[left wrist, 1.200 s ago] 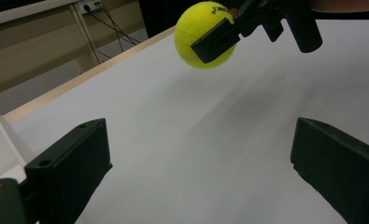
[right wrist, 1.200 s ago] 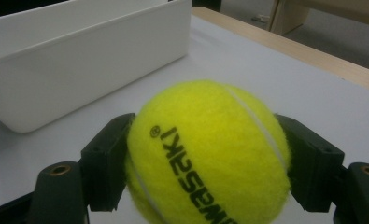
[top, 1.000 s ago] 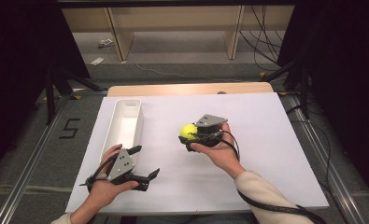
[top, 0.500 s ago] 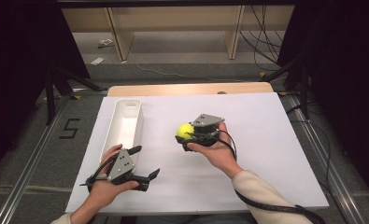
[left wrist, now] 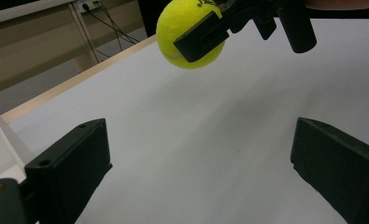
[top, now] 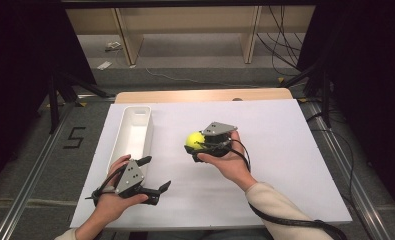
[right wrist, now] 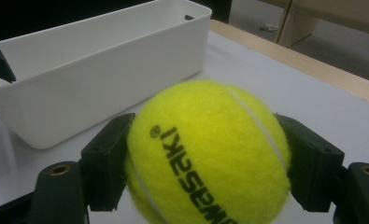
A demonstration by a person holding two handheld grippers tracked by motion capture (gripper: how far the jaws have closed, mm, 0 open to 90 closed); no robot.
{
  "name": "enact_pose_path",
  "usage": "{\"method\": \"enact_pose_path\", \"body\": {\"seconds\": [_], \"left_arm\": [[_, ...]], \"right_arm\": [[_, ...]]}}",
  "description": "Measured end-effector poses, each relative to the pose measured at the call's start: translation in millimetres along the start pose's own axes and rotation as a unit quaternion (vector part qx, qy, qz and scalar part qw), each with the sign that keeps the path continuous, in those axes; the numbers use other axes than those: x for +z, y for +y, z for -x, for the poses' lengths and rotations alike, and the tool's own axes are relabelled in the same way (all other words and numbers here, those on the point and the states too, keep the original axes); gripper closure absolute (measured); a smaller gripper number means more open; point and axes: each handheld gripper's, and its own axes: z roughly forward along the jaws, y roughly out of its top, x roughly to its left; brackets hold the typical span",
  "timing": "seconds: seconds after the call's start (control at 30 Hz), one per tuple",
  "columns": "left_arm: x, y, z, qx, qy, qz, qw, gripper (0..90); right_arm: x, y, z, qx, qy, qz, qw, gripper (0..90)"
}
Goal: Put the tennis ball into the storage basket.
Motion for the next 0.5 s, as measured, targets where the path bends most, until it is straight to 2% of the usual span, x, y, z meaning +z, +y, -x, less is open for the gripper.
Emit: {"method": "enact_pose_path", "body": {"seconds": [0.5], "left_arm": [[-0.3,0.0,0.9,0.001,0.001,-0.002,1.0000,4.2]], "right_arm": [[0.6,2.3,-2.8,0.000,0.000,0.005,1.0000,26.7]]}}
